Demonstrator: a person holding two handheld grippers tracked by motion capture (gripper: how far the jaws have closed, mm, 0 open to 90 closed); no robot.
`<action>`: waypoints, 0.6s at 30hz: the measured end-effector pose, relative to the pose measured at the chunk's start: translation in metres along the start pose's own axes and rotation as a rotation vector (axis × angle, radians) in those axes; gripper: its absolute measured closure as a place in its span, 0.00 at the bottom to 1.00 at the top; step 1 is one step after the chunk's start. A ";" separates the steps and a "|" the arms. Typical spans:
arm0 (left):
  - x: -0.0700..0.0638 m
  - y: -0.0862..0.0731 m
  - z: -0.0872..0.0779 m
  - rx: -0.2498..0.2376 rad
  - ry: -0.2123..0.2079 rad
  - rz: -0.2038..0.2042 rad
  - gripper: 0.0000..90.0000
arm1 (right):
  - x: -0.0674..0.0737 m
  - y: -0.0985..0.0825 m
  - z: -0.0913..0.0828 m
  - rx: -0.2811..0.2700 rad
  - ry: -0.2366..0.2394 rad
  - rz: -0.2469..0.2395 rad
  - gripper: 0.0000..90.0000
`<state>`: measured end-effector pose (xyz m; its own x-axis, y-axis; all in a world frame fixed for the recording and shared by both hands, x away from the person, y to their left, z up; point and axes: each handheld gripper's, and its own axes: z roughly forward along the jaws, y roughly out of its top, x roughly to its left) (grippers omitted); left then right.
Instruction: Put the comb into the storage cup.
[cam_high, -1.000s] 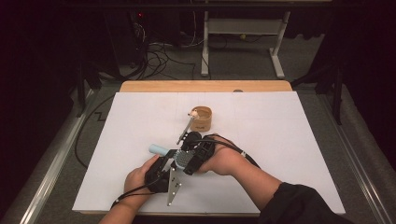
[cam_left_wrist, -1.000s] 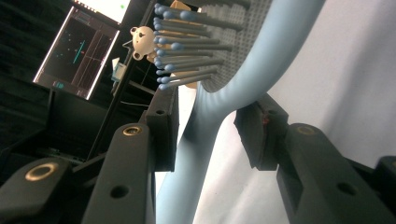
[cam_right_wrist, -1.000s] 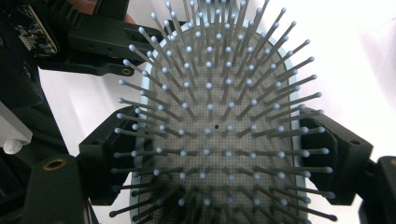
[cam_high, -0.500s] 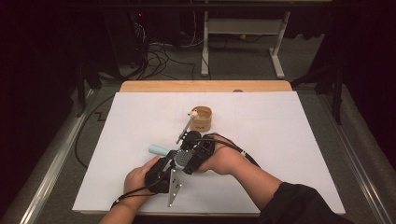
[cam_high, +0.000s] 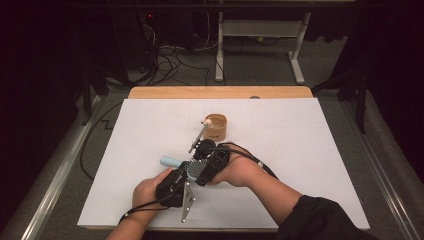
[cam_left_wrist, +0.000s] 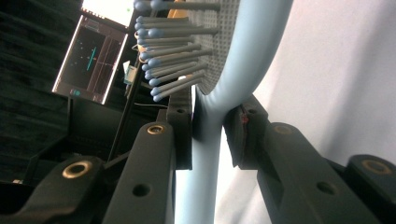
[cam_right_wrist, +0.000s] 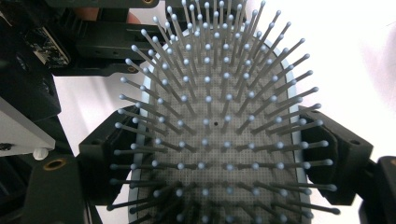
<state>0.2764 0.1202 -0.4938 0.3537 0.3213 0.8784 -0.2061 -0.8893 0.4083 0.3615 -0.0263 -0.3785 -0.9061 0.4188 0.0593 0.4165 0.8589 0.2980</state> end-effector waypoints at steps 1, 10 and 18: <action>0.000 0.000 0.000 0.001 0.002 0.003 0.82 | 0.000 0.000 0.000 -0.001 0.001 0.001 0.23; -0.001 0.001 0.000 0.001 -0.006 0.016 0.84 | -0.001 0.001 -0.001 0.000 0.010 0.010 0.23; 0.001 0.002 -0.001 0.008 -0.007 0.031 0.85 | -0.002 0.000 -0.004 -0.002 0.021 0.010 0.22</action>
<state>0.2751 0.1193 -0.4922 0.3535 0.2914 0.8889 -0.2098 -0.9014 0.3789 0.3635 -0.0283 -0.3747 -0.9033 0.4211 0.0818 0.4254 0.8543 0.2987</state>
